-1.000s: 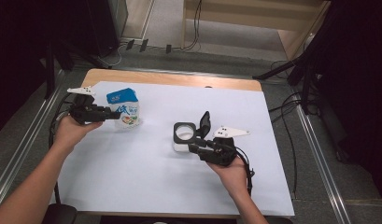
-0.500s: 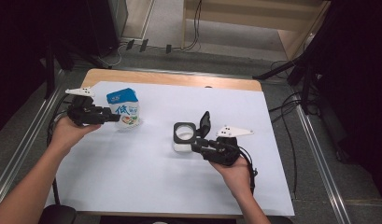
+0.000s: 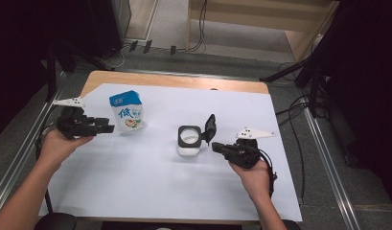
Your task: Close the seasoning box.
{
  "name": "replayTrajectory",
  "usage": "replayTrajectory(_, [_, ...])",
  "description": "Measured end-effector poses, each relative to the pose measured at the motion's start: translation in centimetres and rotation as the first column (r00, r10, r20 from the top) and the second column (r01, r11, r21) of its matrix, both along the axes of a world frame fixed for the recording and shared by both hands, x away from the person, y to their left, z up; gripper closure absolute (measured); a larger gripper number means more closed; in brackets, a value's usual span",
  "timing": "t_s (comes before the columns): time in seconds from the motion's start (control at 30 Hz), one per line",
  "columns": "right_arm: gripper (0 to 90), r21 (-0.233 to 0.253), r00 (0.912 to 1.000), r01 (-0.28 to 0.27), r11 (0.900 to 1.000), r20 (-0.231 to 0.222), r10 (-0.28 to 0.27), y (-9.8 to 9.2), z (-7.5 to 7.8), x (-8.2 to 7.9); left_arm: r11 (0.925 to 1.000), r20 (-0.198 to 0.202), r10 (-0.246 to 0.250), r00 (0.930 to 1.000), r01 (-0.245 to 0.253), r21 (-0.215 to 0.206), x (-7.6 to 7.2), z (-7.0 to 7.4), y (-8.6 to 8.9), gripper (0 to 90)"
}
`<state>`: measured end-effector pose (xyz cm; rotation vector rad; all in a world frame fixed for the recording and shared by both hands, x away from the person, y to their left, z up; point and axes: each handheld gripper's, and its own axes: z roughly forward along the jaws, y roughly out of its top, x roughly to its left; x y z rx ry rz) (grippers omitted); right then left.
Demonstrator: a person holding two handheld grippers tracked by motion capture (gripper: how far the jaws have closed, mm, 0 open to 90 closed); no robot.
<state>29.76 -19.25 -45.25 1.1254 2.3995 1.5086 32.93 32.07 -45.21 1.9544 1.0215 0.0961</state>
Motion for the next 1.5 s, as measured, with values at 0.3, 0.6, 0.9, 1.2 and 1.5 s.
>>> replayTrajectory(0.3, [90.0, 0.022, 0.998, 0.062, 0.998, 0.004, -0.062, -0.8, 0.5, 2.0, 0.9999, -0.001, -0.011, 0.9999, 0.011, -0.004, -2.1, -0.4, -0.3, 51.2])
replayTrajectory(0.6, [90.0, 0.037, 0.9979, 0.065, 0.997, 0.003, -0.065, -0.2, 1.1, 3.9, 0.9986, -0.012, -0.053, 0.9985, 0.053, 0.004, -3.0, -0.9, -2.4, 50.8])
replayTrajectory(0.9, [90.0, 0.031, 0.9988, 0.048, 0.998, -0.002, -0.048, 0.7, 1.3, 4.7, 0.9955, -0.003, -0.094, 0.9956, 0.094, -0.01, -2.7, -0.7, -4.9, 50.5])
replayTrajectory(1.2, [90.0, 0.029, 0.9991, 0.041, 0.999, 0.004, -0.042, 1.4, 1.3, 5.0, 0.9939, 0.008, -0.106, 0.9943, 0.107, -0.027, -2.4, -0.8, -6.3, 50.2])
replayTrajectory(1.5, [90.0, 0.03, 0.9997, 0.023, 0.999, 0.003, -0.023, 2.7, 1.0, 5.2, 0.9938, 0.015, -0.11, 0.9939, 0.11, -0.017, -2.6, -1.1, -6.8, 49.7])
